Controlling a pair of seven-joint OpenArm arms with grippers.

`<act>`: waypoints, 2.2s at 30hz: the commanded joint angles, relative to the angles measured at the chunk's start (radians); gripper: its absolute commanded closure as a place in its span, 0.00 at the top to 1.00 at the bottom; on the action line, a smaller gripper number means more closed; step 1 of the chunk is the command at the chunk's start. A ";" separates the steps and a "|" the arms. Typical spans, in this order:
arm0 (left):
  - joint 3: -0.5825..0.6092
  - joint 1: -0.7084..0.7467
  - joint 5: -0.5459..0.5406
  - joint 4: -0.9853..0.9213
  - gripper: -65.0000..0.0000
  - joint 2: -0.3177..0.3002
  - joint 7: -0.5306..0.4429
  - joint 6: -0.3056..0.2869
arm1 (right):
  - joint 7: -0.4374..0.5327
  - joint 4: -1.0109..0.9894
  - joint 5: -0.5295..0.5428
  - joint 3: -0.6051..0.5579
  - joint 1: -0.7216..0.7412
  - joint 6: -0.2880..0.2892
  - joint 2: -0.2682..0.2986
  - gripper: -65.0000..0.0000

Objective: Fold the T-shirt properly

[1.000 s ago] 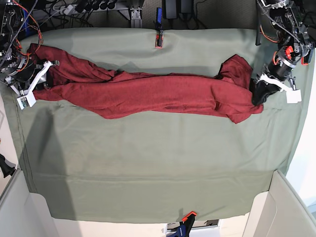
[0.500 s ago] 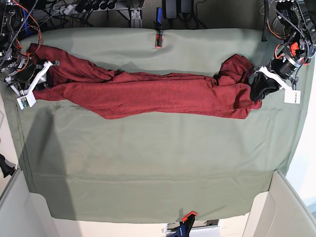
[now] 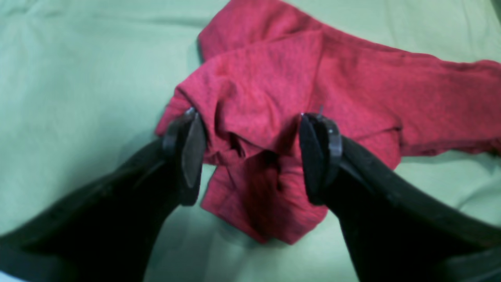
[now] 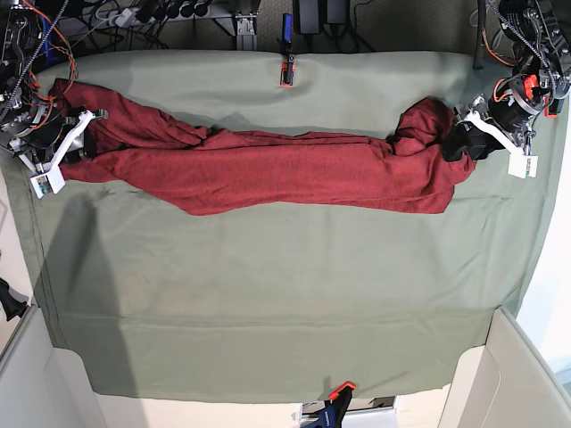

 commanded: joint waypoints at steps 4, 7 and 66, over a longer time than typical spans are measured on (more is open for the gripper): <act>-0.053 0.043 -0.160 0.016 0.62 -0.019 0.023 -0.061 | 0.019 0.013 0.008 0.006 0.008 -0.003 0.014 0.28; -0.068 0.107 -0.240 0.016 0.62 -0.019 0.047 -0.108 | 0.020 0.013 0.009 0.006 0.008 -0.003 0.014 0.28; -0.109 0.157 -0.001 0.134 0.62 0.050 -0.063 0.054 | 0.019 0.013 0.009 0.006 0.008 -0.003 0.014 0.28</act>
